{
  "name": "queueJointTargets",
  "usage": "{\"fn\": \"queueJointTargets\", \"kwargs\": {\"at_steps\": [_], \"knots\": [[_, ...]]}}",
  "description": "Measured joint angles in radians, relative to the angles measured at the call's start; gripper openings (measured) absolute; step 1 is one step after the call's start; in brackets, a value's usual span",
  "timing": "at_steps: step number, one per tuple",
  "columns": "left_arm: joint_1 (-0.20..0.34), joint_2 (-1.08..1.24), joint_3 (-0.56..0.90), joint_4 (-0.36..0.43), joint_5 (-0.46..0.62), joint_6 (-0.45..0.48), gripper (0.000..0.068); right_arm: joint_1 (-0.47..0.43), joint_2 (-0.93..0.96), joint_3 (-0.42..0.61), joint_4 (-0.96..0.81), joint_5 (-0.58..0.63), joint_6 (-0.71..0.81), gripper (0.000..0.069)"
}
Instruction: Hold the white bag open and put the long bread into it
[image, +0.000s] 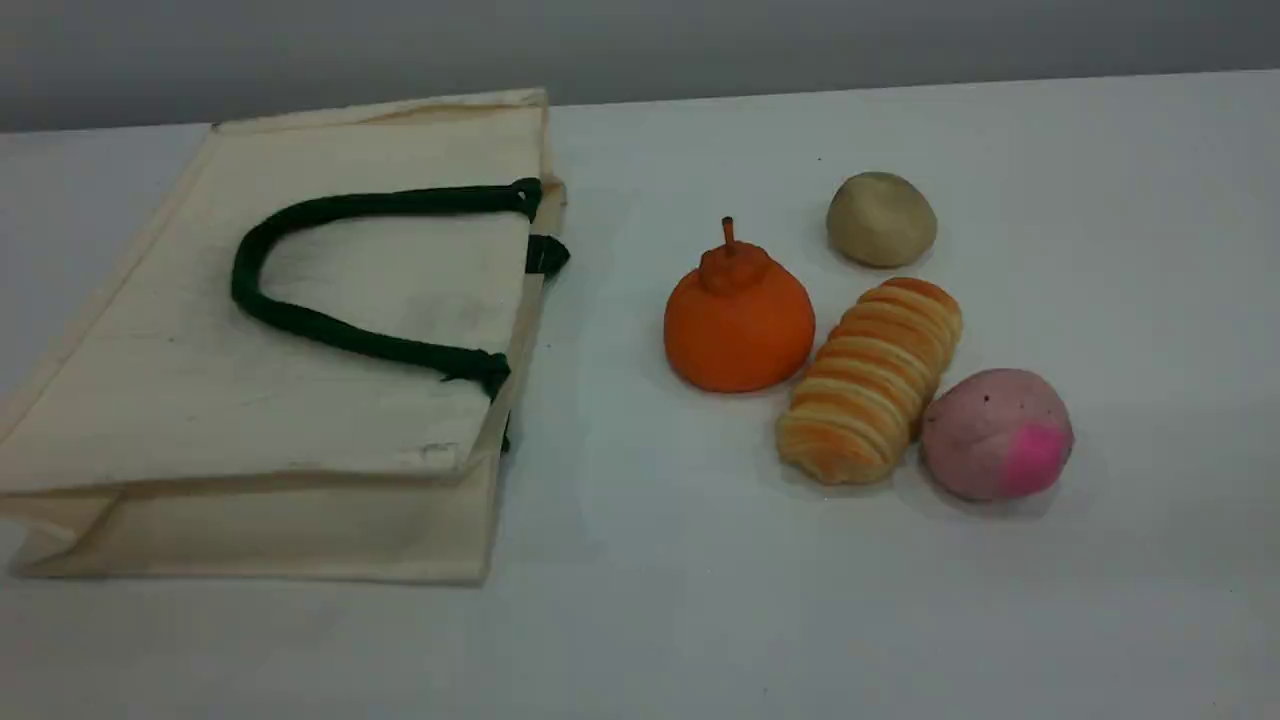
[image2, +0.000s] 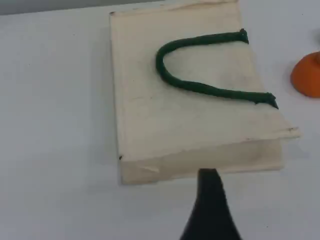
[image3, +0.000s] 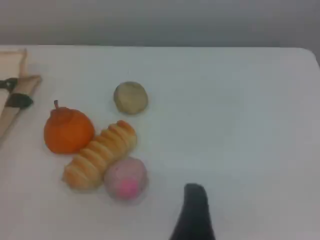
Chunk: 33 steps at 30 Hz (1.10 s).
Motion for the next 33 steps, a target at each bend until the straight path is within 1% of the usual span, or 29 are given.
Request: {"fn": "queueJointTargets", "kwargs": {"at_steps": [9, 14, 17, 20, 25, 30, 33], "knots": [[0.000, 0.000, 0.000, 0.000, -0.004, 0.000, 0.0464, 0.000, 0.000, 0.000, 0.042, -0.001, 0.000, 0.0526], [0.000, 0.000, 0.000, -0.028, -0.018, 0.000, 0.0464, 0.000, 0.000, 0.000, 0.063, -0.005, 0.017, 0.0526], [0.000, 0.009, -0.013, -0.028, -0.023, 0.000, 0.0464, 0.000, 0.000, -0.005, 0.102, -0.038, 0.046, 0.0526], [0.000, 0.064, -0.045, -0.024, -0.038, -0.007, 0.0464, 0.000, 0.012, -0.011, 0.140, -0.076, 0.020, 0.0526], [0.000, 0.232, -0.124, -0.021, -0.066, -0.007, 0.0464, 0.000, 0.155, -0.020, 0.222, -0.107, -0.056, 0.0526], [0.000, 0.447, -0.158, -0.019, -0.163, -0.008, 0.0464, 0.000, 0.321, -0.024, 0.342, -0.215, -0.169, 0.0526], [0.000, 0.569, -0.165, -0.022, -0.219, -0.042, 0.0464, 0.000, 0.434, -0.024, 0.428, -0.284, -0.240, 0.0526]]}}
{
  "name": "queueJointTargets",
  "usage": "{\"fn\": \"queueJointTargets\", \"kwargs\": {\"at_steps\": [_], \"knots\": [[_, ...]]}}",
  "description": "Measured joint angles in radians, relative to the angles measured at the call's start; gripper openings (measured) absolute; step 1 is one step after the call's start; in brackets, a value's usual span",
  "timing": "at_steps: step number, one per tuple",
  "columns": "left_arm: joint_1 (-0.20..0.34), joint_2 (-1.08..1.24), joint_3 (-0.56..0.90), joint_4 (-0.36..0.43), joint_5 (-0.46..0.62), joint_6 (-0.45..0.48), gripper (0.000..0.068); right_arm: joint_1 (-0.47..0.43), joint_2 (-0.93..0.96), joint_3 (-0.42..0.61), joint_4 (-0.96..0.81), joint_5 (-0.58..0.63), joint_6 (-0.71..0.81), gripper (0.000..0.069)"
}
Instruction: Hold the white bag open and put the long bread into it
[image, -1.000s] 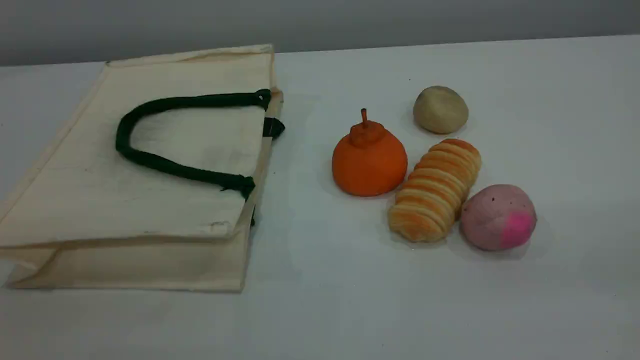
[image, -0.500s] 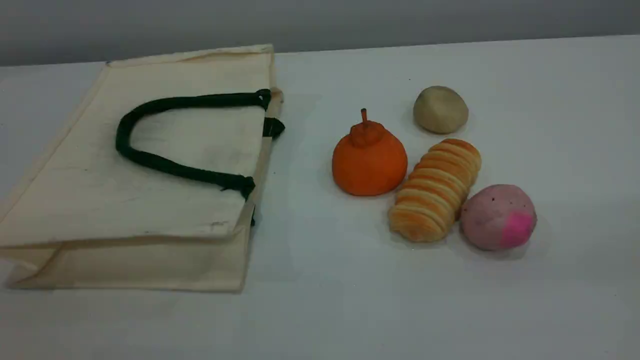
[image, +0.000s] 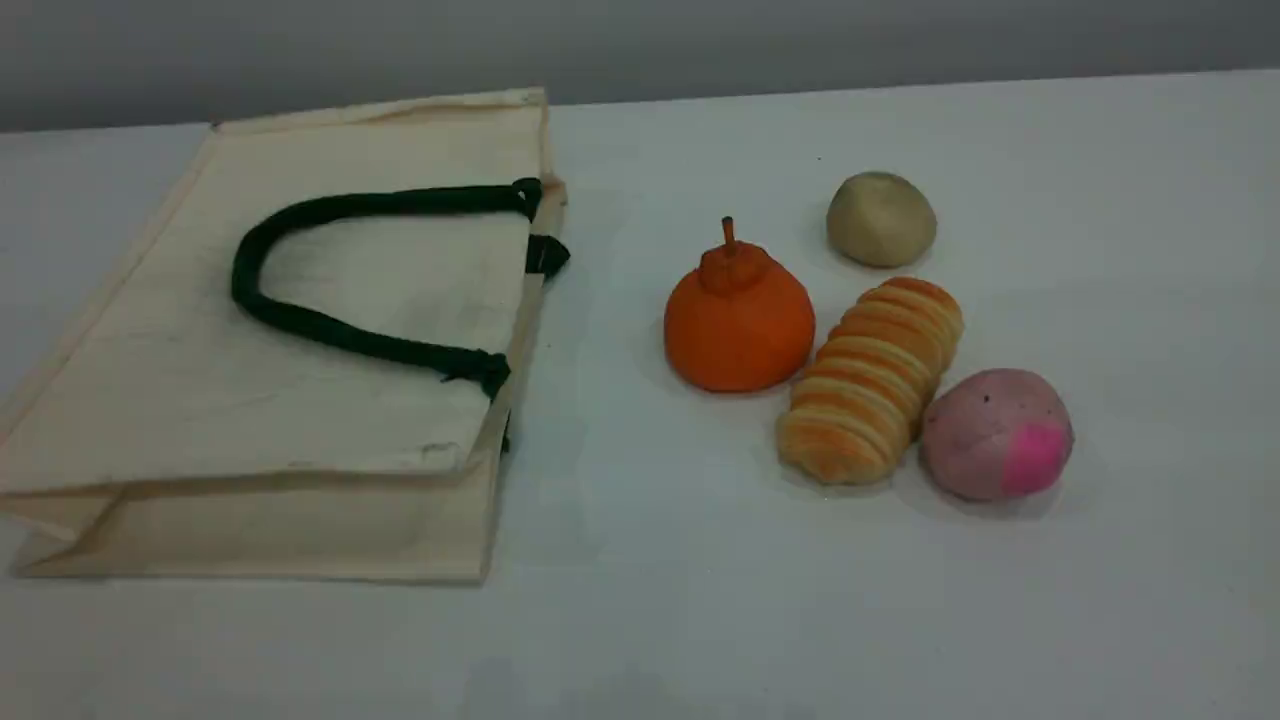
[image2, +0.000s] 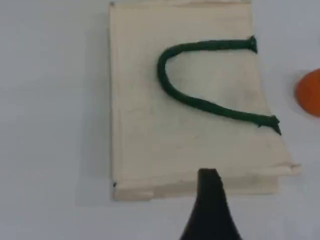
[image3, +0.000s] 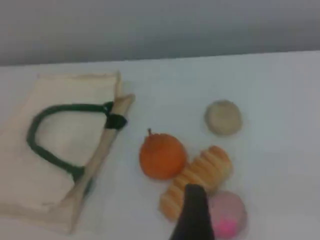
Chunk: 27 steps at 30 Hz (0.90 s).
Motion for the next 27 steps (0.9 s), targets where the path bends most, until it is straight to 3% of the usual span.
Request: {"fn": "queueJointTargets", "kwargs": {"at_steps": [10, 22, 27], "knots": [[0.000, 0.400, -0.023, -0.002, -0.198, -0.070, 0.0464, 0.000, 0.343, -0.001, 0.279, -0.163, -0.282, 0.0526], [0.000, 0.753, -0.058, 0.001, -0.462, -0.090, 0.0464, 0.000, 0.604, -0.008, 0.610, -0.219, -0.591, 0.0526], [0.000, 0.908, -0.139, 0.001, -0.497, -0.089, 0.0464, 0.001, 0.701, -0.008, 0.763, -0.216, -0.731, 0.0526]]}}
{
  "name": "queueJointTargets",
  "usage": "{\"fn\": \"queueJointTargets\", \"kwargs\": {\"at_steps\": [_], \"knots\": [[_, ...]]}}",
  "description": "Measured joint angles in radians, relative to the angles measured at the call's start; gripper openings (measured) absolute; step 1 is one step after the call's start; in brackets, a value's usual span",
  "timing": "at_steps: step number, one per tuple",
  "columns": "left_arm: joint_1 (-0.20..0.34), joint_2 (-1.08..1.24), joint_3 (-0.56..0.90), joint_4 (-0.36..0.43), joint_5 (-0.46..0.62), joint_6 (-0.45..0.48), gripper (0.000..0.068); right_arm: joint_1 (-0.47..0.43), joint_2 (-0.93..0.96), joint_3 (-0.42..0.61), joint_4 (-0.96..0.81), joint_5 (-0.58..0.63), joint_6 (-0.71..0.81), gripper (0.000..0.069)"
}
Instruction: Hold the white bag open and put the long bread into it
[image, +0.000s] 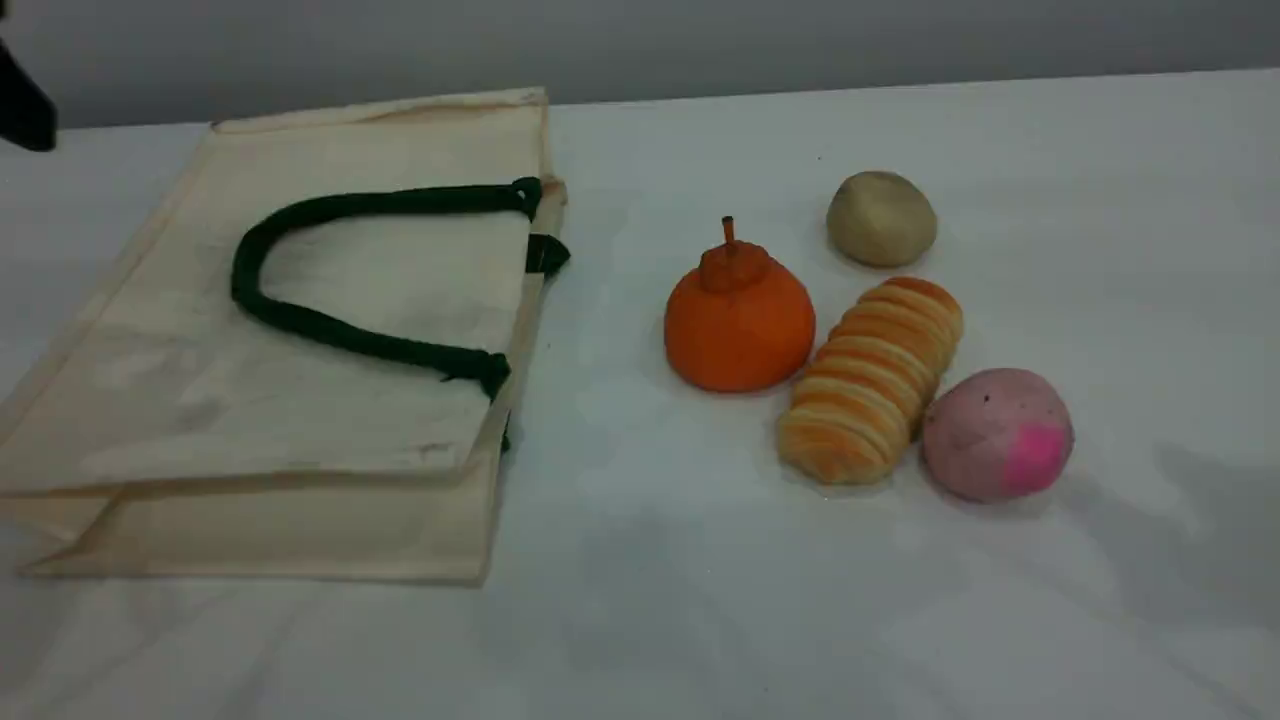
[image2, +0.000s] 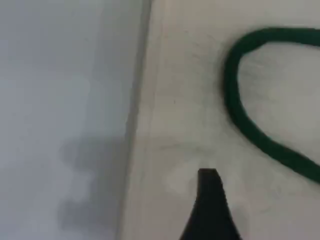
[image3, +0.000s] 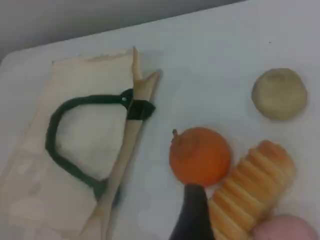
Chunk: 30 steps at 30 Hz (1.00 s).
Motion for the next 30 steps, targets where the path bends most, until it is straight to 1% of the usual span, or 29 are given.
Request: {"fn": "queueJointTargets", "kwargs": {"at_steps": [8, 16, 20, 22, 26, 30], "knots": [[0.000, 0.229, -0.168, 0.002, 0.008, 0.003, 0.0464, 0.000, 0.116, 0.001, 0.185, 0.004, -0.178, 0.0526], [-0.001, 0.409, -0.297, -0.001, 0.062, 0.004, 0.0464, 0.000, 0.199, 0.000, 0.317, 0.006, -0.308, 0.0526], [-0.017, 0.456, -0.325, -0.006, 0.068, 0.012, 0.0464, 0.000, 0.228, 0.000, 0.359, 0.008, -0.349, 0.0526], [-0.032, 0.466, -0.326, -0.005, 0.061, 0.030, 0.0464, 0.000, 0.241, 0.000, 0.359, 0.009, -0.352, 0.0526], [-0.061, 0.492, -0.326, -0.005, 0.033, 0.032, 0.0464, 0.000, 0.246, 0.000, 0.362, 0.016, -0.376, 0.0526], [-0.063, 0.524, -0.326, -0.004, 0.028, 0.032, 0.0464, 0.000, 0.246, 0.000, 0.362, 0.017, -0.378, 0.0526]]}}
